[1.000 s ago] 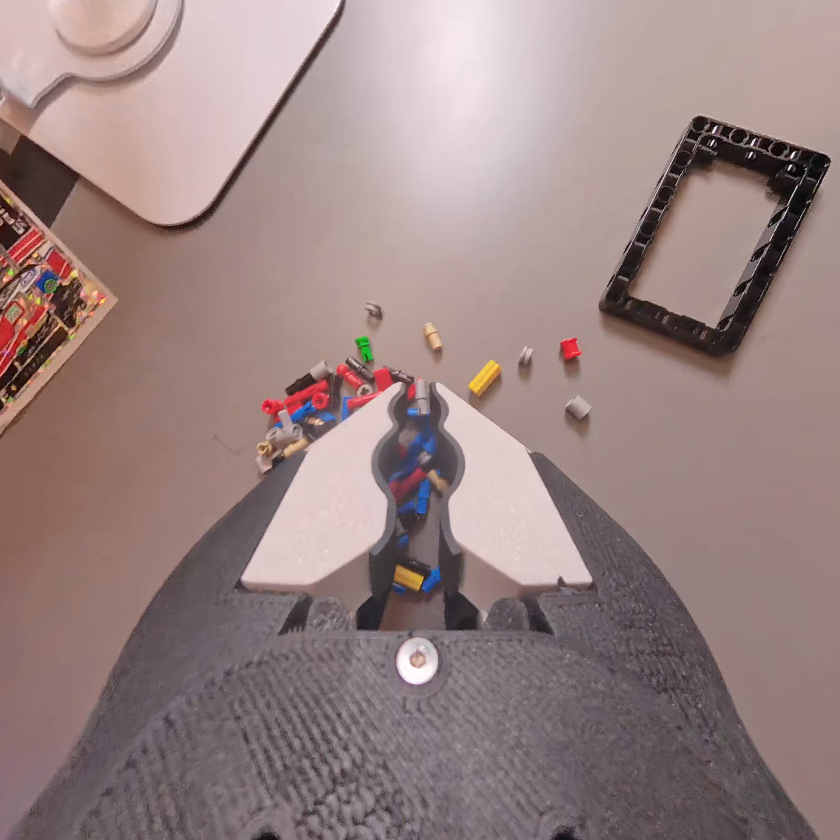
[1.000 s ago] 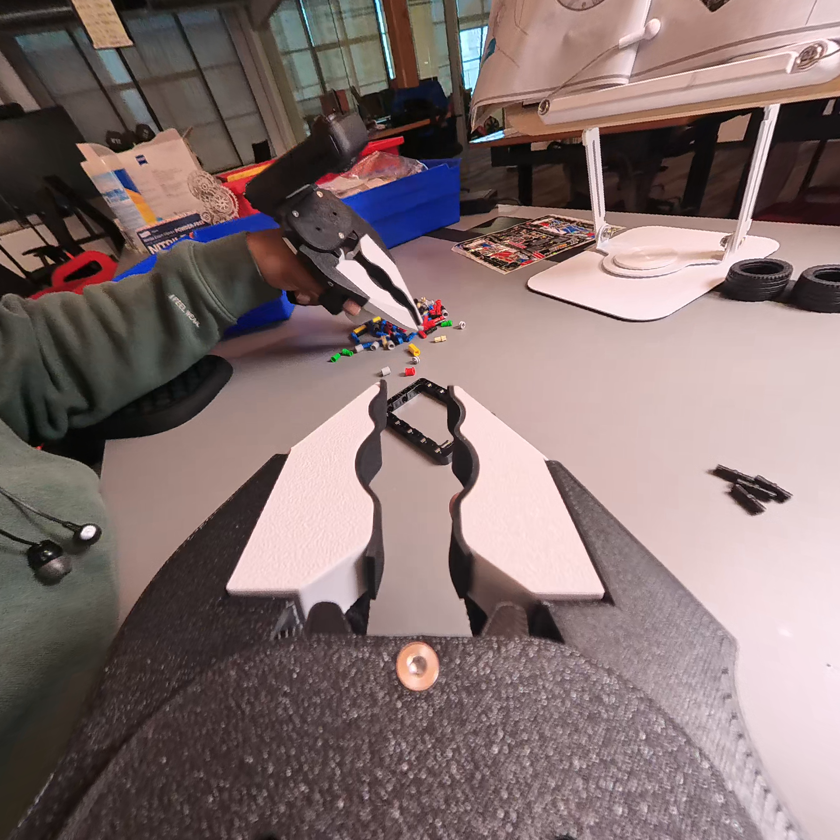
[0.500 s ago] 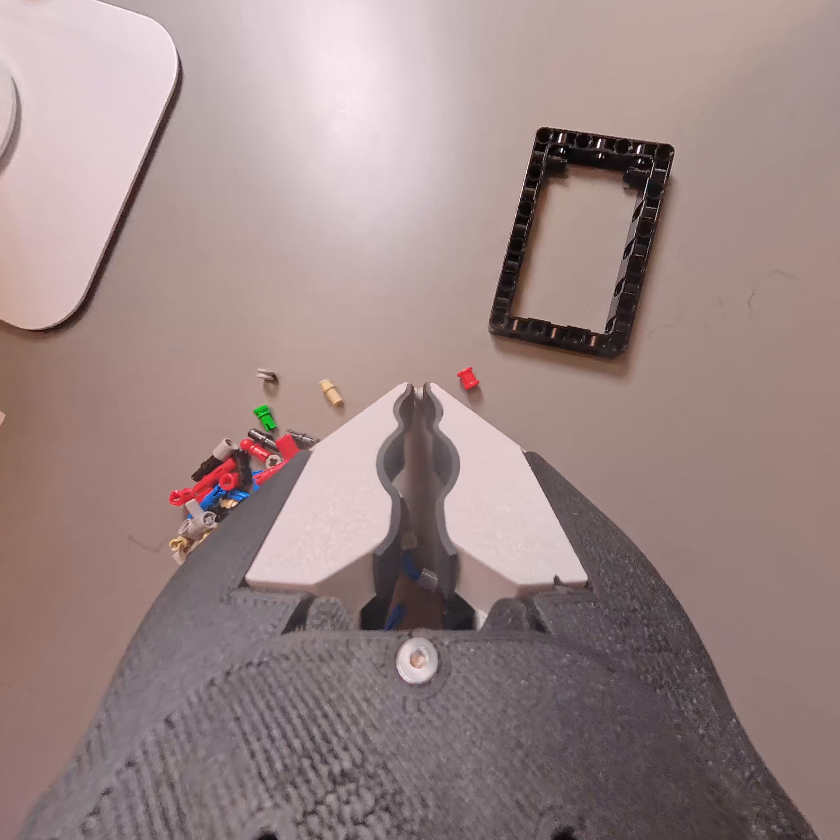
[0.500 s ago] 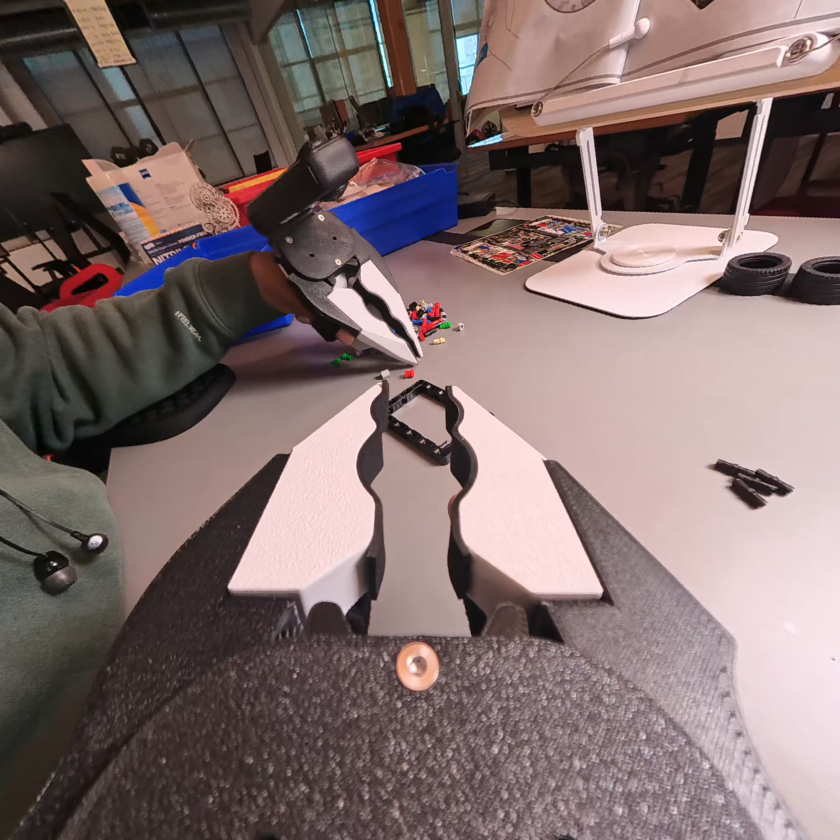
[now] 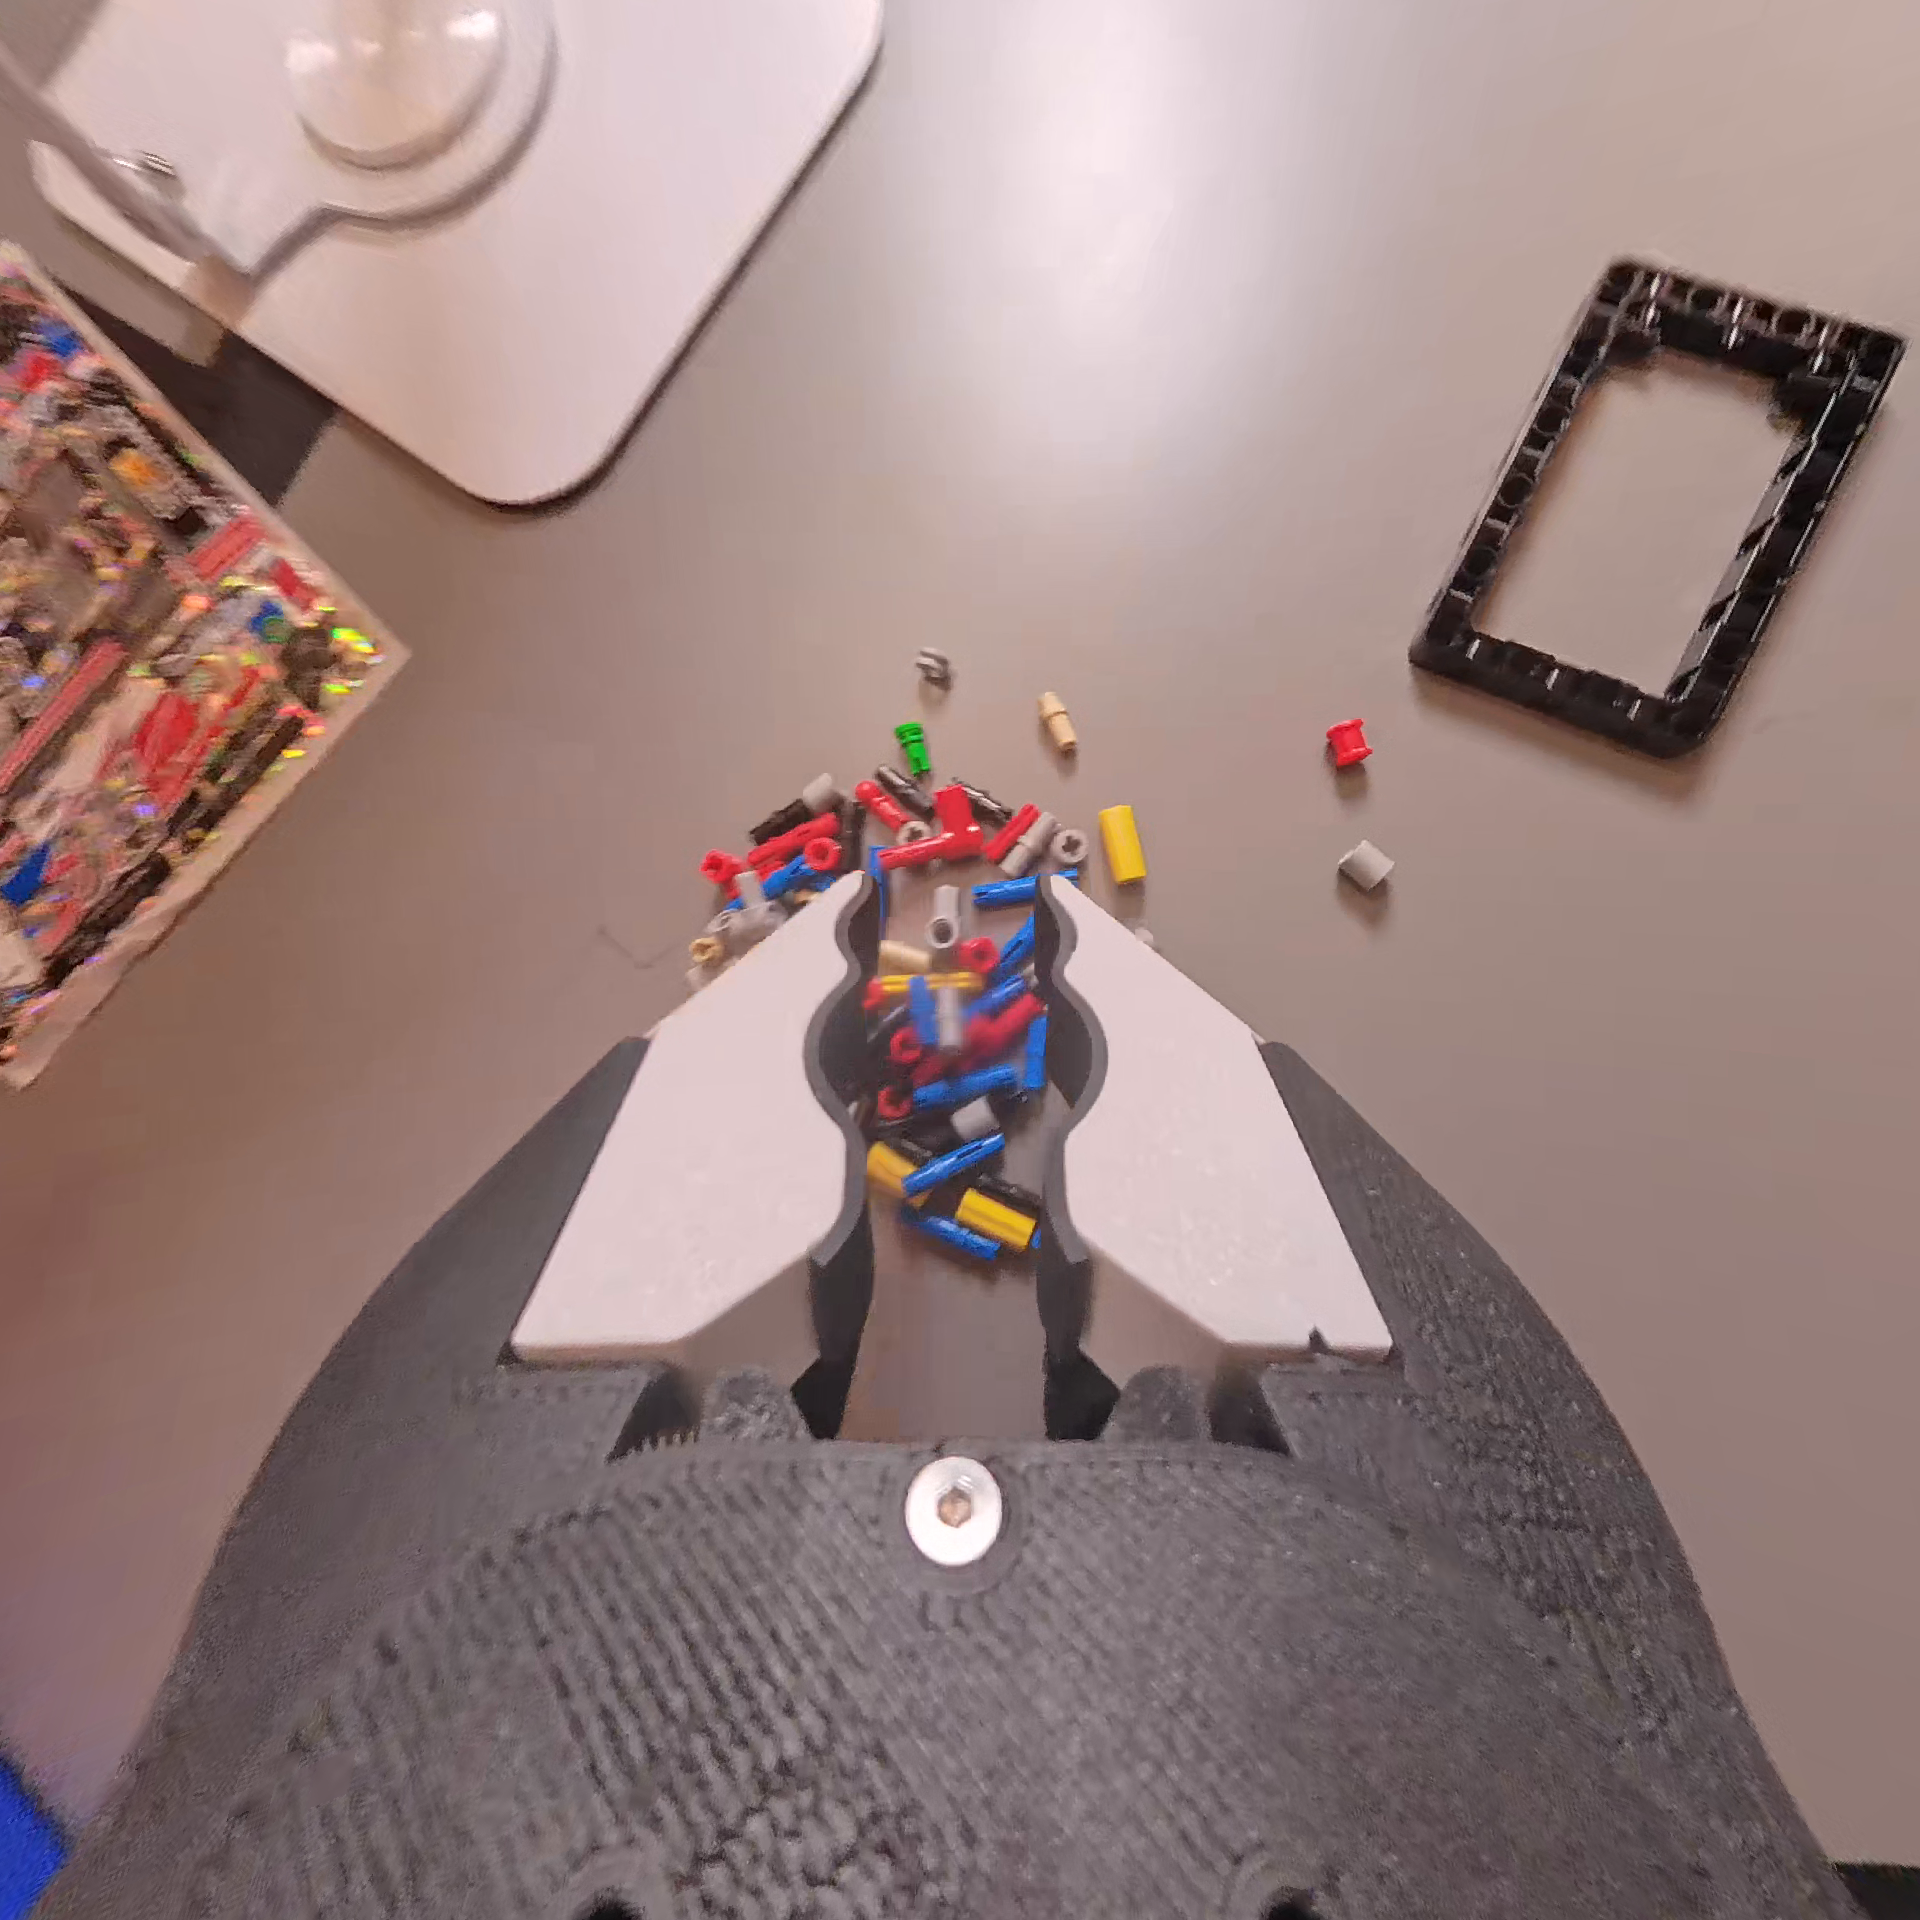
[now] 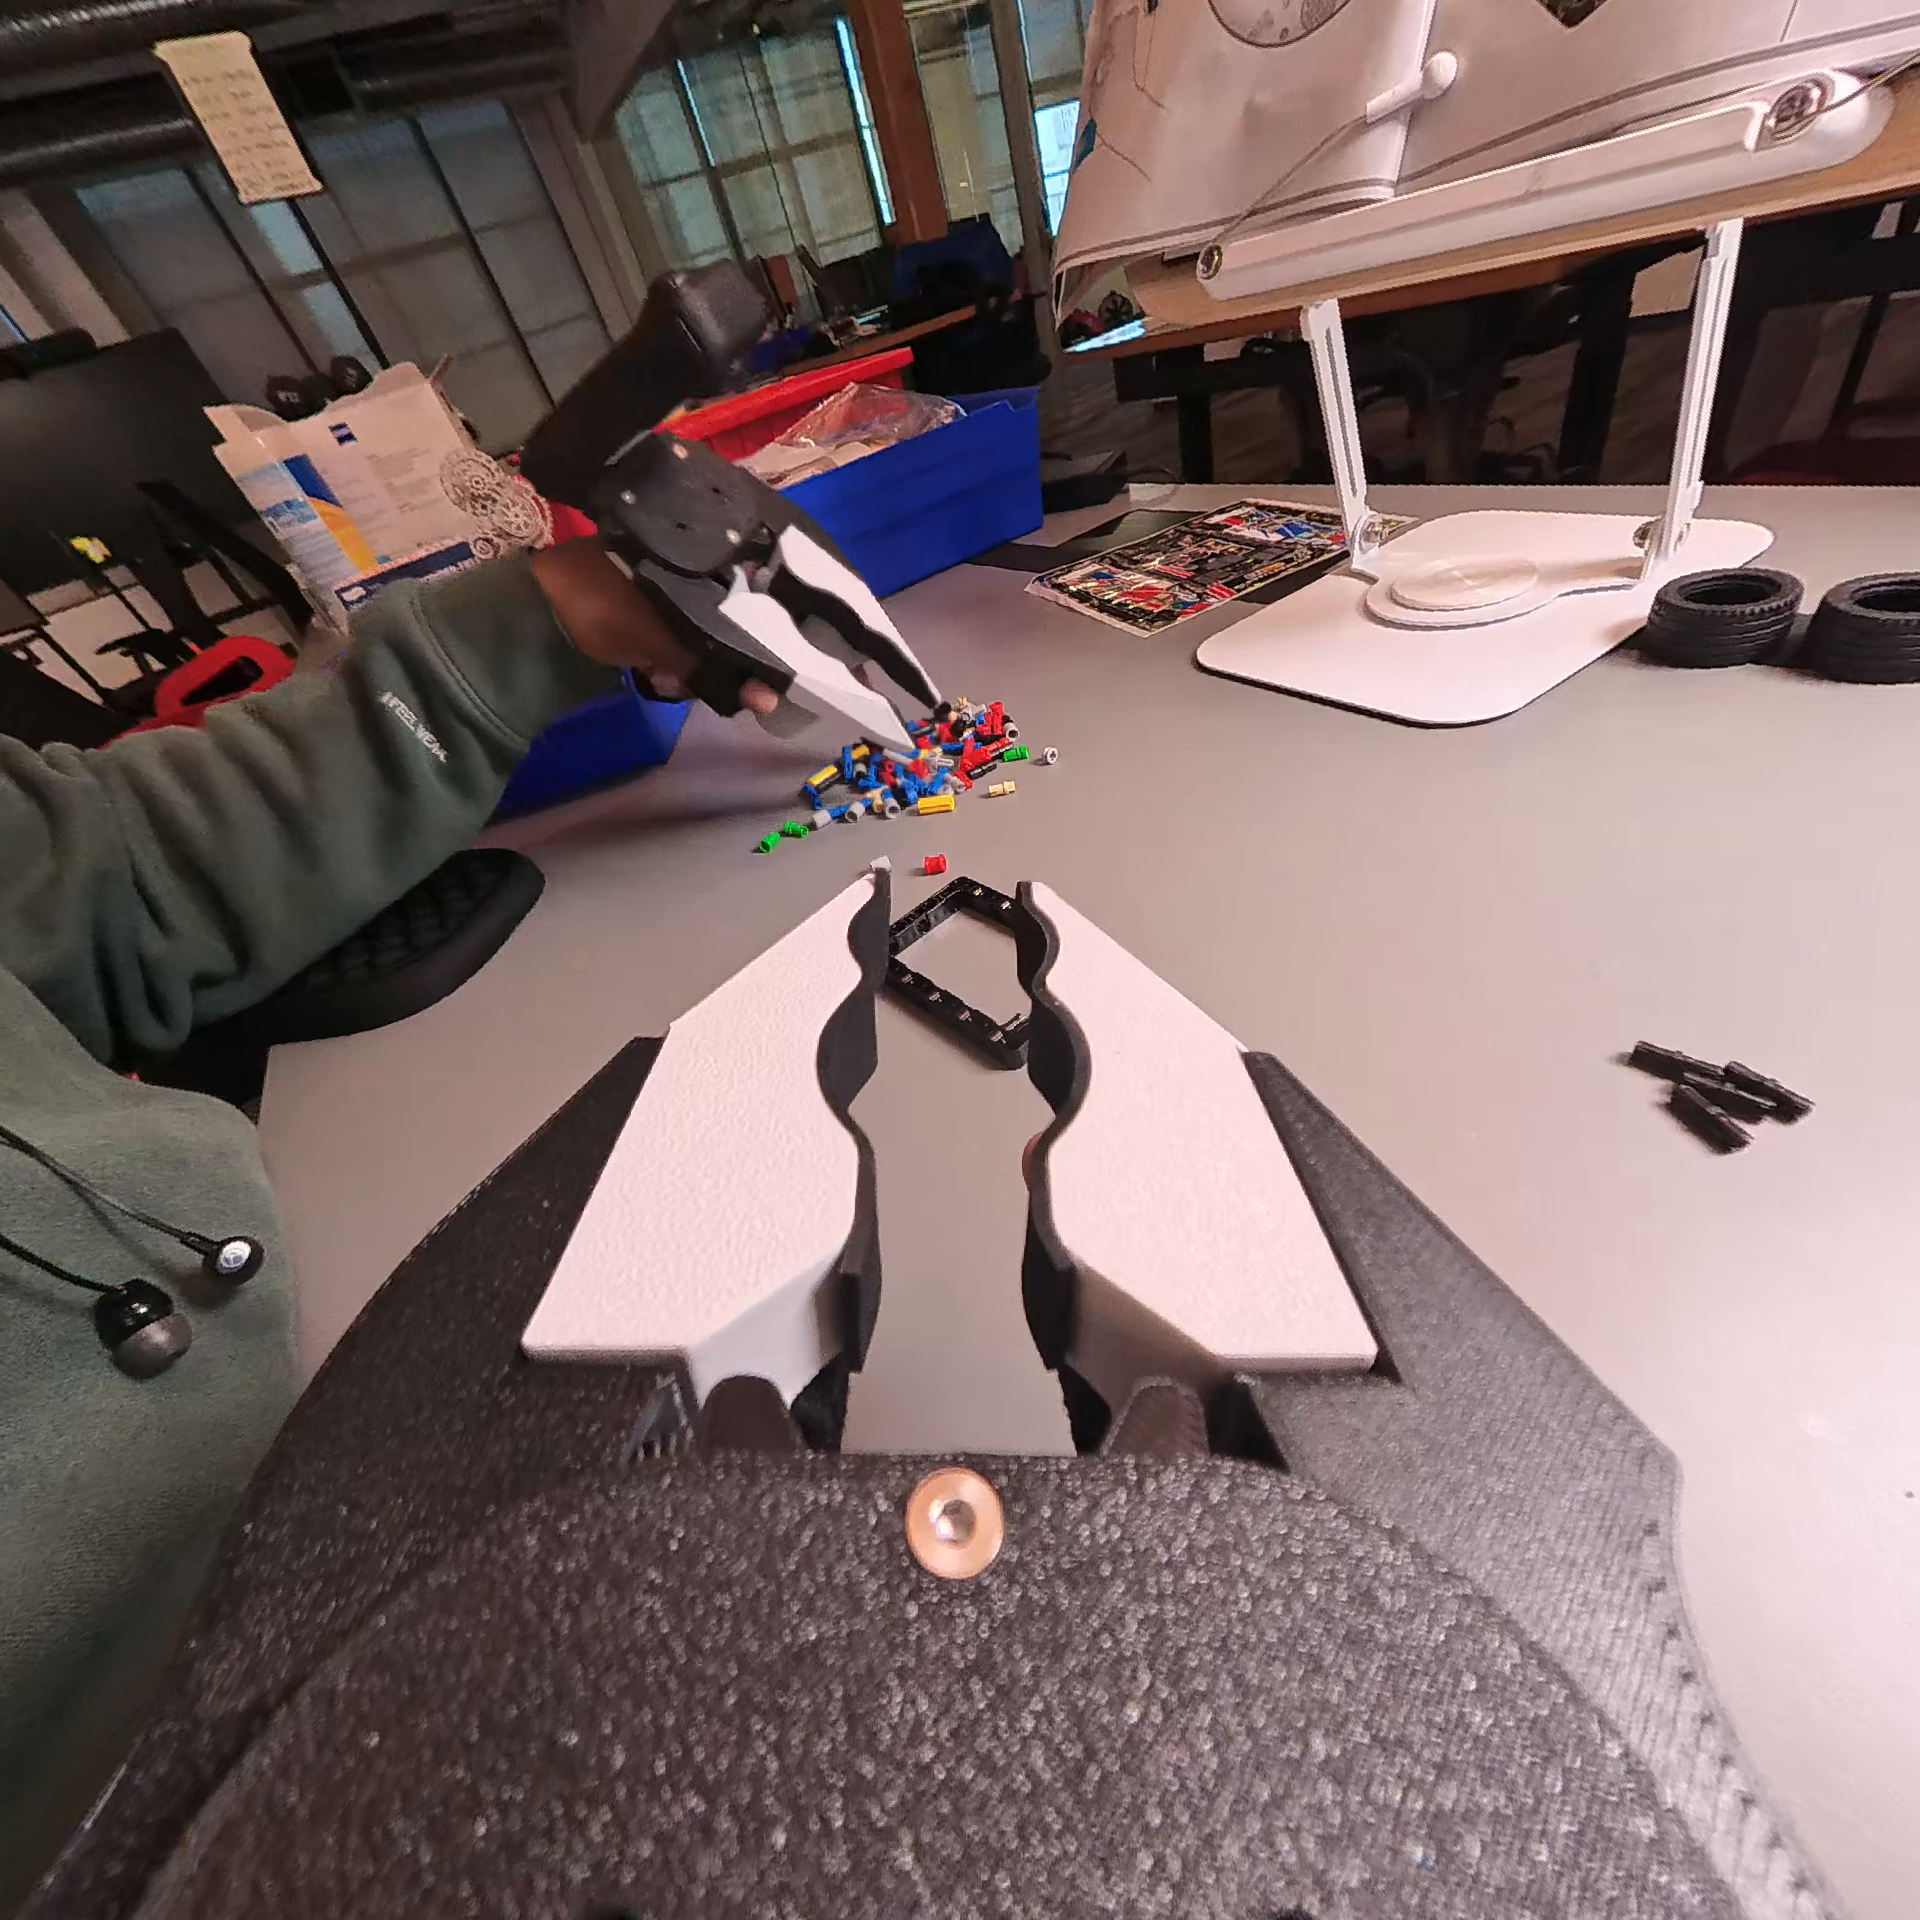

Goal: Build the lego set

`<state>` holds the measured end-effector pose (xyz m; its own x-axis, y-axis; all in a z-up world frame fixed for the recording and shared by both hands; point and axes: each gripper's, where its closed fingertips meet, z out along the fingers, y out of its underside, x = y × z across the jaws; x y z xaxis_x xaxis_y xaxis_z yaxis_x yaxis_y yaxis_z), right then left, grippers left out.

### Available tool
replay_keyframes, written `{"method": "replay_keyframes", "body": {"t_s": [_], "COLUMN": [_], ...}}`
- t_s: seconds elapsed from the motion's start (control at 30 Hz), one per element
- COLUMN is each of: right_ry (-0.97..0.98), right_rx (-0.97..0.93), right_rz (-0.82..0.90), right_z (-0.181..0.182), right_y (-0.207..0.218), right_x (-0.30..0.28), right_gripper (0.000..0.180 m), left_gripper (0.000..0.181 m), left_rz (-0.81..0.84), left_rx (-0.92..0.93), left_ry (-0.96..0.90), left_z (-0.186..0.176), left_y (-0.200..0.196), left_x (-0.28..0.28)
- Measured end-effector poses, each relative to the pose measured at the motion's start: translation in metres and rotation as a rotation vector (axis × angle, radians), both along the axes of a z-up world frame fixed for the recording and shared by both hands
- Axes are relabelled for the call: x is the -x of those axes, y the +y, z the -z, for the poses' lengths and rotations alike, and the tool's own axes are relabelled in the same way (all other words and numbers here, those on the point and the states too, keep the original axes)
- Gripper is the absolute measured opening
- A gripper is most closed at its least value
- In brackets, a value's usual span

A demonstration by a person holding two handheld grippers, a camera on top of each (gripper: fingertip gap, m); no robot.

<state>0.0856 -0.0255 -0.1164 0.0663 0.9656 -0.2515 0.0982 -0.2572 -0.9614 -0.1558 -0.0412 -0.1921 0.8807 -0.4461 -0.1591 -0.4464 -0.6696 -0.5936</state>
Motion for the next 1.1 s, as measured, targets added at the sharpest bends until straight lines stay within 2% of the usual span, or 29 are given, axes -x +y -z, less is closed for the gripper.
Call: {"method": "replay_keyframes", "body": {"t_s": [0.03, 0.17, 0.23, 0.33, 0.43, 0.53, 0.7, 0.77, 0.83, 1.0, 1.1], "right_ry": [0.002, 0.003, -0.001, 0.008, 0.025, 0.032, -0.074, -0.081, -0.057, 0.006, 0.032], "right_rx": [-0.002, -0.002, 0.004, -0.001, -0.034, -0.103, -0.382, -0.414, -0.402, -0.313, -0.250], "right_rz": [0.002, 0.008, 0.012, 0.023, 0.048, 0.088, 0.184, 0.213, 0.245, 0.356, 0.399], "right_z": [0.000, -0.001, 0.001, -0.001, -0.004, -0.006, 0.007, 0.006, 0.001, -0.008, -0.009], "right_y": [0.000, 0.001, 0.002, 0.004, 0.007, 0.010, 0.022, 0.026, 0.031, 0.054, 0.065], "right_x": [0.000, 0.000, 0.000, 0.000, -0.001, 0.000, 0.003, 0.005, 0.003, -0.015, -0.022], "right_gripper": [0.022, 0.022, 0.023, 0.025, 0.029, 0.036, 0.055, 0.055, 0.049, 0.010, 0.000], "left_gripper": [0.029, 0.032, 0.044, 0.060, 0.060, 0.057, 0.055, 0.057, 0.057, 0.053, 0.038], "left_rz": [-0.017, -0.067, -0.049, 0.000, -0.025, -0.092, -0.157, -0.158, -0.159, -0.168, -0.197], "left_rx": [-0.027, -0.230, -0.333, -0.418, -0.558, -0.659, -0.747, -0.768, -0.794, -0.844, -0.875], "left_ry": [-0.007, -0.102, -0.223, -0.398, -0.509, -0.576, -0.560, -0.500, -0.421, -0.416, -0.399], "left_z": [-0.008, -0.053, -0.075, -0.091, -0.105, -0.109, -0.099, -0.097, -0.094, -0.103, -0.108], "left_y": [0.000, 0.002, -0.002, -0.015, -0.029, -0.043, -0.049, -0.046, -0.044, -0.048, -0.050], "left_x": [0.004, 0.008, -0.008, -0.037, -0.050, -0.052, -0.043, -0.038, -0.032, -0.031, -0.023]}}
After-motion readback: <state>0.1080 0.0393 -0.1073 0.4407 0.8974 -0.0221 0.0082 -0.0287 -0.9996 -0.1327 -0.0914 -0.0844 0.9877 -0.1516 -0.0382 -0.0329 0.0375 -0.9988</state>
